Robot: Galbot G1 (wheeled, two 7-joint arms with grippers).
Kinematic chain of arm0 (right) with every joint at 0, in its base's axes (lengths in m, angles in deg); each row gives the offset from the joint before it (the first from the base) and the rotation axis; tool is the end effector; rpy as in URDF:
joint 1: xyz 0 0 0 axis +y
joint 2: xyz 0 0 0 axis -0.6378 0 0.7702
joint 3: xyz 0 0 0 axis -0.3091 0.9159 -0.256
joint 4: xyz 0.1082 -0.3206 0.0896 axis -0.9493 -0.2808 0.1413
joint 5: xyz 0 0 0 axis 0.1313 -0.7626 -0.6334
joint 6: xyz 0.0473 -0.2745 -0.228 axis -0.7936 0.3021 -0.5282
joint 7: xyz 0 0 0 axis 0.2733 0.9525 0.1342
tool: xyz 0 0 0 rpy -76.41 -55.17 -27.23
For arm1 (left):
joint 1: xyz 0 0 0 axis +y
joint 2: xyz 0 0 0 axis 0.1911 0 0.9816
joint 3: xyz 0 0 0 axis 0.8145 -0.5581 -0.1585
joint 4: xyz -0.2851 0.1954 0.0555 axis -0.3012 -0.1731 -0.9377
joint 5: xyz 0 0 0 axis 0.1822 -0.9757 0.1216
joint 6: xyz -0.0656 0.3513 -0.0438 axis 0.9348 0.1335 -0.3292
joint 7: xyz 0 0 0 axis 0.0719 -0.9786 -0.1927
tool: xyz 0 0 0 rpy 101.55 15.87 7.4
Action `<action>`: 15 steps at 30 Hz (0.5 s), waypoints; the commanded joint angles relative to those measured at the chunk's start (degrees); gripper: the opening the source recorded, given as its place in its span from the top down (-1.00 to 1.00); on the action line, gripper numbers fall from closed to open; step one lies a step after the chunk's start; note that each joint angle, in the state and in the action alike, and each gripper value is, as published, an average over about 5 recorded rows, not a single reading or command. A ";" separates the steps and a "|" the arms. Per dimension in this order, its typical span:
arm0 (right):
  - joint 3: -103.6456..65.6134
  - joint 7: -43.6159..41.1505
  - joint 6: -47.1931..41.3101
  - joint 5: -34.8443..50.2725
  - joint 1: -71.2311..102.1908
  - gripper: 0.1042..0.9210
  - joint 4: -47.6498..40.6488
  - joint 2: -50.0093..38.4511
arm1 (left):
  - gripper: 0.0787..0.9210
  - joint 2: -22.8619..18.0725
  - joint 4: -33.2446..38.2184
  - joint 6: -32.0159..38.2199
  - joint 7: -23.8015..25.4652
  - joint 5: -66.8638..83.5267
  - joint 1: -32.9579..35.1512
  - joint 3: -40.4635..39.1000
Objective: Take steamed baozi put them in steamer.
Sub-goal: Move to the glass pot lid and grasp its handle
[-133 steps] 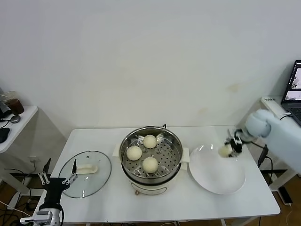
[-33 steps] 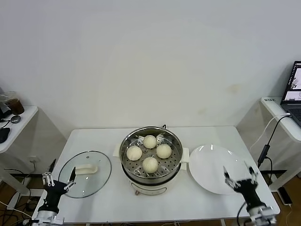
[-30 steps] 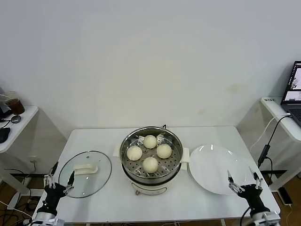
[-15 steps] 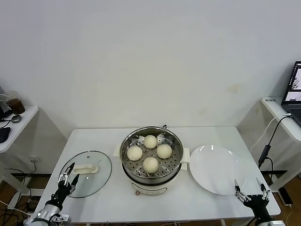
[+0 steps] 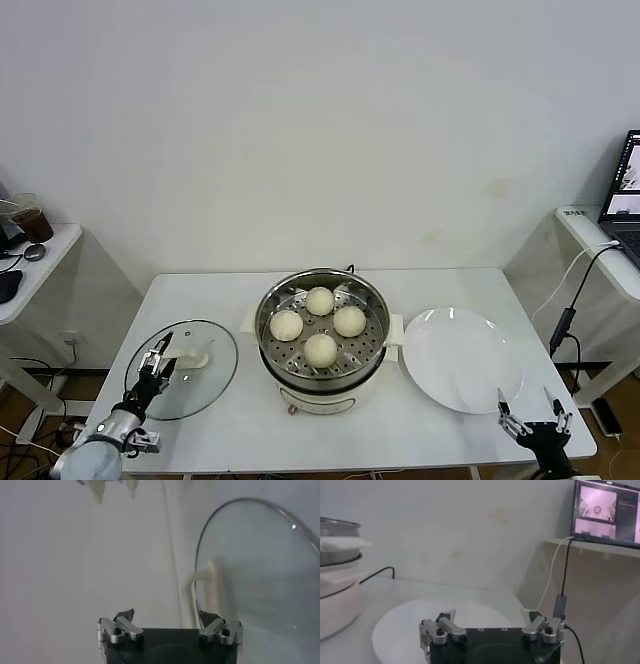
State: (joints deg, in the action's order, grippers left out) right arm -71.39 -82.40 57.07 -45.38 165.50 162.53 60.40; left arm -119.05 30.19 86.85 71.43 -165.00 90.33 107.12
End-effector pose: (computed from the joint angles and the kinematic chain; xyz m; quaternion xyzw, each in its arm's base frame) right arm 0.1191 -0.1732 -0.3620 -0.0427 -0.9924 0.0750 0.0873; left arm 0.2719 0.2213 -0.4271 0.1004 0.6501 0.7531 0.0104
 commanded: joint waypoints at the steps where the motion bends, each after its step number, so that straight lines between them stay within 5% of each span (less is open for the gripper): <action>1: -0.05 -0.05 -0.15 -0.03 0.28 -0.76 0.04 0.34 | -0.76 0.07 -5.48 -0.14 0.25 -1.86 -4.88 -1.64; 15: 0.99 -0.47 -0.33 -0.14 0.32 -0.76 0.09 0.35 | 0.09 -0.25 -8.39 -0.13 0.33 -1.66 -6.28 -1.81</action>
State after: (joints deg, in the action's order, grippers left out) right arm -70.48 -82.83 56.80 -45.59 165.74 162.55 60.67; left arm -119.37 24.03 86.69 71.92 -166.36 85.36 105.60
